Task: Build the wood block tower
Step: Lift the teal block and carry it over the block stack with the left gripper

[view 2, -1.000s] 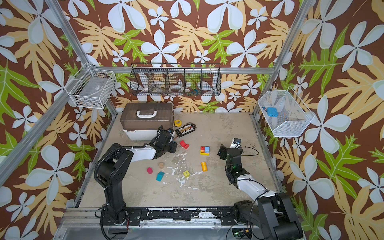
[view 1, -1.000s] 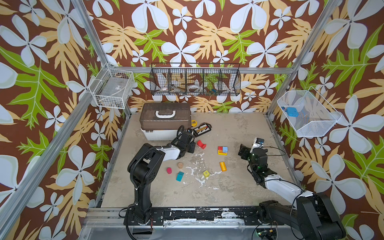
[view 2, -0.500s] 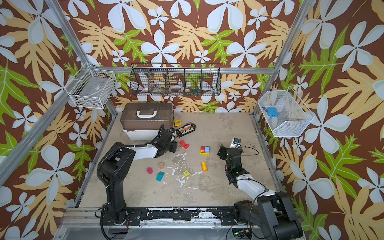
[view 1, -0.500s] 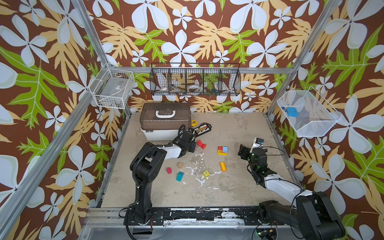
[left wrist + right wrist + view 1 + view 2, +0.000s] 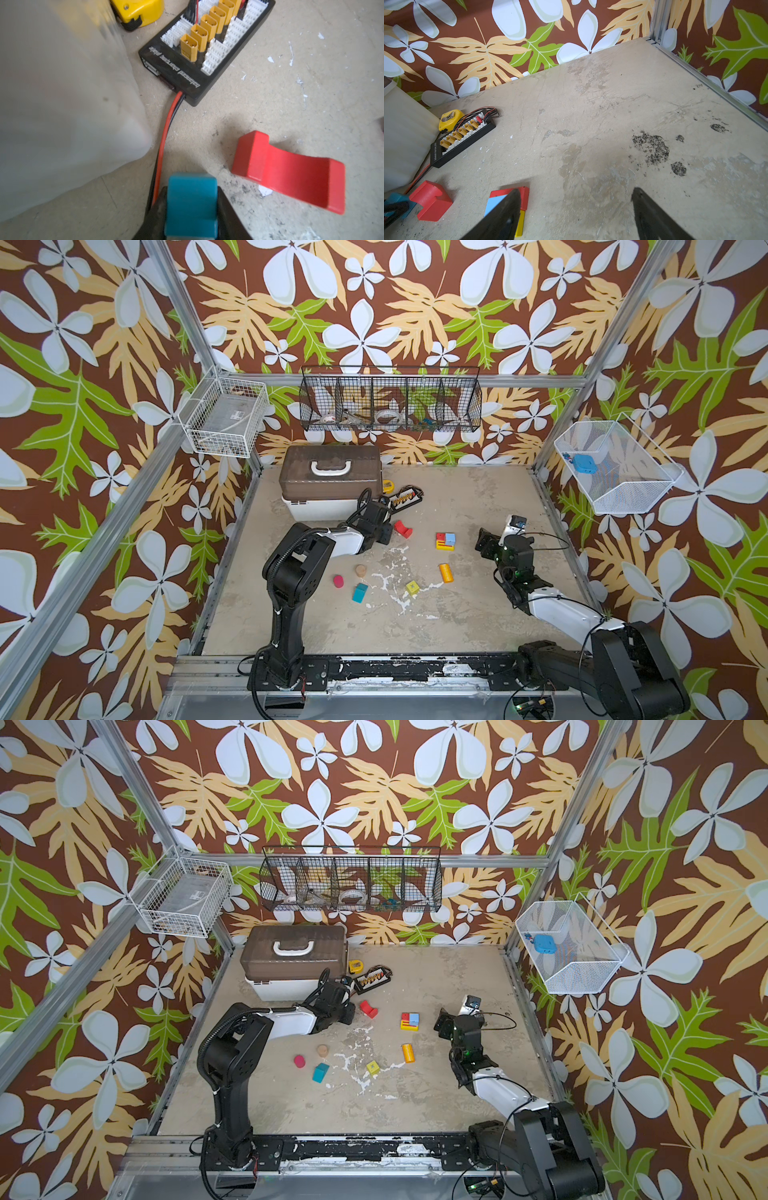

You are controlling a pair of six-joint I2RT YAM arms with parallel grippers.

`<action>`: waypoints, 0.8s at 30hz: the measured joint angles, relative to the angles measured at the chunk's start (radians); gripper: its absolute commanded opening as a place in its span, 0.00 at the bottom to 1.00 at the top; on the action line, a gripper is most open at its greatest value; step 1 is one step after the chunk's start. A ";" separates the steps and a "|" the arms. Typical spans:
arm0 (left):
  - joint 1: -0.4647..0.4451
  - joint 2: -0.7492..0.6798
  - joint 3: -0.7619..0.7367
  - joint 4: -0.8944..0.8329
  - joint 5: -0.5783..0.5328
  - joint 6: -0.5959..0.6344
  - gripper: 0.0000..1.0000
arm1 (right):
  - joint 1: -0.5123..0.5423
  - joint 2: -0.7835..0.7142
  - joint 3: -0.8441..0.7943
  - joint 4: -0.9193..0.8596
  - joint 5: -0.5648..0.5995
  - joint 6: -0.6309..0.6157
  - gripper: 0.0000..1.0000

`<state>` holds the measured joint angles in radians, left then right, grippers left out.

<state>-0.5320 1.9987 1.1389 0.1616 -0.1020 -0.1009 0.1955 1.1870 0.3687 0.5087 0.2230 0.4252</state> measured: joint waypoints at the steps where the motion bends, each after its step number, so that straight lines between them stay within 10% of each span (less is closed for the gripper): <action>1: 0.000 -0.002 -0.003 0.001 0.005 0.001 0.26 | 0.000 0.001 0.000 0.000 0.000 0.000 0.84; 24: 0.000 -0.377 -0.275 0.294 0.356 0.186 0.00 | 0.002 0.003 0.005 0.000 -0.006 0.000 0.84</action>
<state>-0.5320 1.6222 0.8635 0.4561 0.2539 0.0849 0.1978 1.1900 0.3733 0.5087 0.2169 0.4248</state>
